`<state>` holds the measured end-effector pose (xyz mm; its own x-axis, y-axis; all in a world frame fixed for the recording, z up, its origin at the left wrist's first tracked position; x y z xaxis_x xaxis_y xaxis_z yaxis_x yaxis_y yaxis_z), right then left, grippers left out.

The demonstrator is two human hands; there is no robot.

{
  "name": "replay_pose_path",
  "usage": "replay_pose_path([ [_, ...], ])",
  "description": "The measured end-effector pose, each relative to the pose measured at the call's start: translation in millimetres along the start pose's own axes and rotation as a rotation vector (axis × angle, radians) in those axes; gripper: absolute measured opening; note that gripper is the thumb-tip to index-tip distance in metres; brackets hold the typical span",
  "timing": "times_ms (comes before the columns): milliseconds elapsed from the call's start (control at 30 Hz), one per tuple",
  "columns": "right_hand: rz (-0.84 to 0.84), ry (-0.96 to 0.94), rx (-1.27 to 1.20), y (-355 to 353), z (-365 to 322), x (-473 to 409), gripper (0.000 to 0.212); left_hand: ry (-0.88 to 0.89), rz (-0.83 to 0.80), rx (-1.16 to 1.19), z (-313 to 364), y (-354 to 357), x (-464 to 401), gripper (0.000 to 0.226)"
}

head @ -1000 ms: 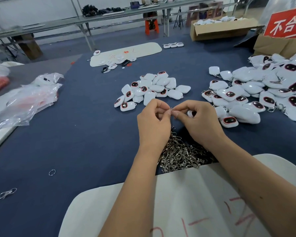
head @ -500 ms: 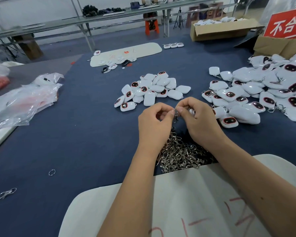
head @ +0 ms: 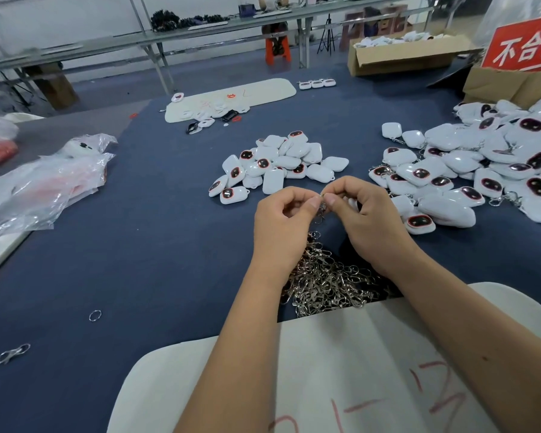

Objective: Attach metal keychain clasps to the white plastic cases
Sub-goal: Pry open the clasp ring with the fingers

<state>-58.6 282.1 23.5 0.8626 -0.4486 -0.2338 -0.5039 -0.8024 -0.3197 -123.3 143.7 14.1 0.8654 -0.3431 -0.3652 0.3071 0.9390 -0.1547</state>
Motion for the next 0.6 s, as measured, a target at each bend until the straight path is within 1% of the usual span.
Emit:
replay_pose_path([
  [300,-0.017,-0.032,-0.055,0.6,-2.0,0.2,0.017,0.002,-0.043,0.053,0.5,3.6,-0.5,0.014],
  [433,-0.009,-0.034,-0.070,-0.6,-2.3,0.5,0.017,0.016,-0.050,0.008,3.2,4.8,0.1,0.016],
  [600,0.010,-0.050,-0.026,-0.4,-3.3,1.7,0.016,0.022,-0.041,-0.081,4.0,4.1,1.1,0.013],
])
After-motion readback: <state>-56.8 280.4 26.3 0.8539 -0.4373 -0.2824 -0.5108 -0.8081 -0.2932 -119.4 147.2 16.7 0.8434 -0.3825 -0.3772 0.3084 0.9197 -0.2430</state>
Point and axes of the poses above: each hand's wrist, its own x-axis away from the middle knuckle, its own y-axis out of the palm, z = x × y, the point moved 9 cm from there along -x, towards the middle knuckle, and after that the axes turned 9 degrees about y, right-handed, at the moved point
